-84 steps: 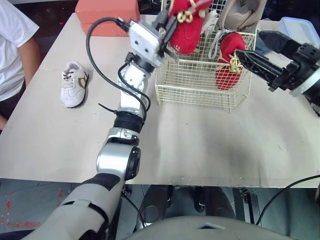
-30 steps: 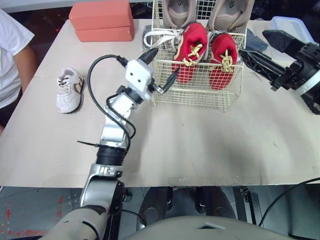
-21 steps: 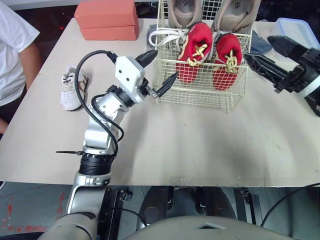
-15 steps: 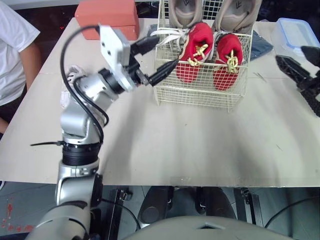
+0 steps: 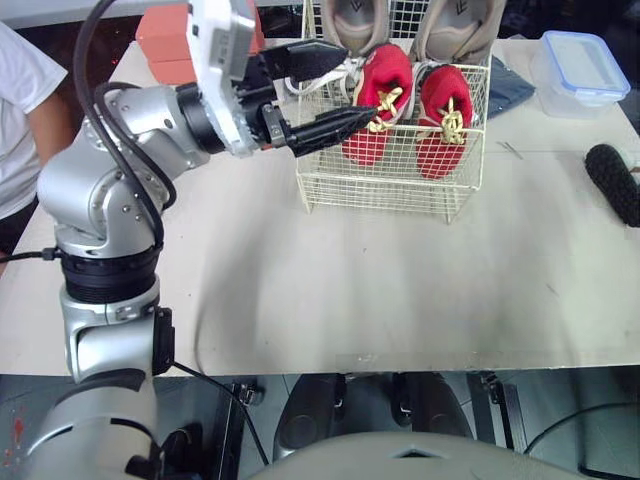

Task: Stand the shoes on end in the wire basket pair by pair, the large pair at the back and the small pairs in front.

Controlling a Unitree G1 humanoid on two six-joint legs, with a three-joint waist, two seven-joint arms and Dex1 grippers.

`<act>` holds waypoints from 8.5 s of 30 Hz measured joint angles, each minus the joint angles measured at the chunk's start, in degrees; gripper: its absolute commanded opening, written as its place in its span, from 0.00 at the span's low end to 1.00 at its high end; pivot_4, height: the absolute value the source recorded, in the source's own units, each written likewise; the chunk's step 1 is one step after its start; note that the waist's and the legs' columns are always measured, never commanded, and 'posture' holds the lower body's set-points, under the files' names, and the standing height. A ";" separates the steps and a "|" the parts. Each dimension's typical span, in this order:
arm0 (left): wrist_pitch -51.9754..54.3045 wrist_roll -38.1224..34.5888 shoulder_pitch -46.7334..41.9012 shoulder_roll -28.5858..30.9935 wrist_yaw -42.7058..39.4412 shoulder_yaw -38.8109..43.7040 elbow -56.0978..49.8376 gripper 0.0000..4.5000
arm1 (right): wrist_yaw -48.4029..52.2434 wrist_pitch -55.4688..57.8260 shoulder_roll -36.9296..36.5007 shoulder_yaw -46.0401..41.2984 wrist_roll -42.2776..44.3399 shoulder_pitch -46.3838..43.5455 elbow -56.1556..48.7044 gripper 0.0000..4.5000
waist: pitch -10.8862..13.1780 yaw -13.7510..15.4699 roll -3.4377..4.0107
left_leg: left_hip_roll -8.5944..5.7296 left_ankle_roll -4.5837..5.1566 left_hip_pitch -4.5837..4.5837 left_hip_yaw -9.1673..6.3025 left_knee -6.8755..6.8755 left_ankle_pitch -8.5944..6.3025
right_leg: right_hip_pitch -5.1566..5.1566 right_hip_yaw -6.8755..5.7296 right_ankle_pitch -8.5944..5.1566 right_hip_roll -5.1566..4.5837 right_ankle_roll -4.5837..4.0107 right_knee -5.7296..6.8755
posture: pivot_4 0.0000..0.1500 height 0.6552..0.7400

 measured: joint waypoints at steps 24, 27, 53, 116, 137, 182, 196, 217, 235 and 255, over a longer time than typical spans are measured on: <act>0.40 -0.08 0.01 1.66 -1.67 0.50 -1.50 0.99 | -12.25 -0.31 4.22 -11.82 2.10 -8.63 20.37 0.93 | 0.00 -0.20 0.00 | -0.01 0.00 0.08 0.16 -0.13 0.00 | 0.00 0.17 -0.01 0.00 0.01 -0.01 | 1.00 1.00; 0.28 0.05 0.01 1.65 -1.86 0.49 -1.50 0.99 | -13.12 -0.12 4.35 -13.86 3.68 -10.18 22.84 0.93 | 0.00 -0.15 0.00 | -0.01 0.00 0.08 0.17 -0.14 0.00 | 0.00 0.18 -0.01 0.00 0.01 -0.02 | 1.00 1.00; 0.18 1.59 0.03 1.56 -2.69 -0.11 -1.49 1.00 | -13.62 9.41 10.50 -14.65 8.49 -1.47 2.94 0.03 | 0.01 -0.76 -0.07 | 0.21 0.01 0.83 0.84 -0.62 -0.01 | 0.22 0.82 -0.01 0.12 0.02 -0.04 | 1.00 1.00; 0.99 2.05 1.90 1.77 -4.07 -0.25 -2.16 1.00 | 20.33 -31.16 0.31 10.33 -20.53 12.48 -7.35 0.00 | 0.11 -0.32 -0.06 | 0.18 -0.01 0.80 0.97 -0.61 -0.01 | 0.09 0.85 -0.02 -0.04 0.05 0.02 | 1.00 1.00; -3.13 0.83 -8.11 7.30 -20.68 1.86 12.98 1.00 | 42.81 -55.66 -8.09 23.64 -15.87 -0.45 -42.87 0.00 | 0.36 -0.02 -0.39 | 0.15 0.00 0.69 0.84 -0.52 -0.01 | 0.07 0.51 -0.02 -0.09 0.05 -0.01 | 1.00 1.00; 1.79 3.07 -3.67 -8.12 -13.06 -4.06 9.77 0.12 | 21.88 -14.50 -5.70 27.81 15.40 7.73 -53.05 1.00 | 0.48 1.11 -0.63 | 0.17 -0.01 0.62 0.56 -0.44 -0.01 | 0.16 0.51 -0.02 -0.39 0.02 -0.04 | 1.00 1.00; -8.73 10.42 1.15 -15.46 -6.38 -5.05 11.32 0.12 | -21.28 0.23 4.94 25.84 53.93 4.06 -63.98 0.84 | 0.48 1.21 -0.65 | 0.09 0.01 0.60 0.57 -0.49 -0.01 | 0.16 0.51 -0.02 -0.29 0.03 -0.08 | 1.00 1.00; 1.52 1.32 1.55 -11.99 -7.09 -2.95 5.53 0.99 | -27.80 2.15 12.88 25.47 47.10 3.52 -66.57 0.00 | 0.48 1.03 -0.65 | 0.10 0.01 0.61 0.56 -0.51 -0.01 | 0.12 0.52 -0.02 -0.14 0.03 -0.04 | 1.00 1.00; 5.90 3.92 1.04 1.99 -7.74 -4.05 0.22 0.99 | -39.99 0.24 21.62 26.90 22.71 8.78 -69.73 0.00 | 0.47 0.39 -0.66 | 0.09 0.00 0.64 0.57 -0.55 -0.01 | 0.10 0.52 -0.03 -0.07 0.03 -0.01 | 1.00 1.00; 7.66 3.36 0.83 1.69 -6.59 -4.61 -0.08 1.00 | -33.46 6.65 25.68 35.81 0.57 19.38 -73.87 0.27 | 0.45 -0.31 -0.68 | 0.10 -0.02 0.69 0.59 -0.57 0.00 | 0.06 0.50 -0.04 0.05 0.04 0.04 | 1.00 1.00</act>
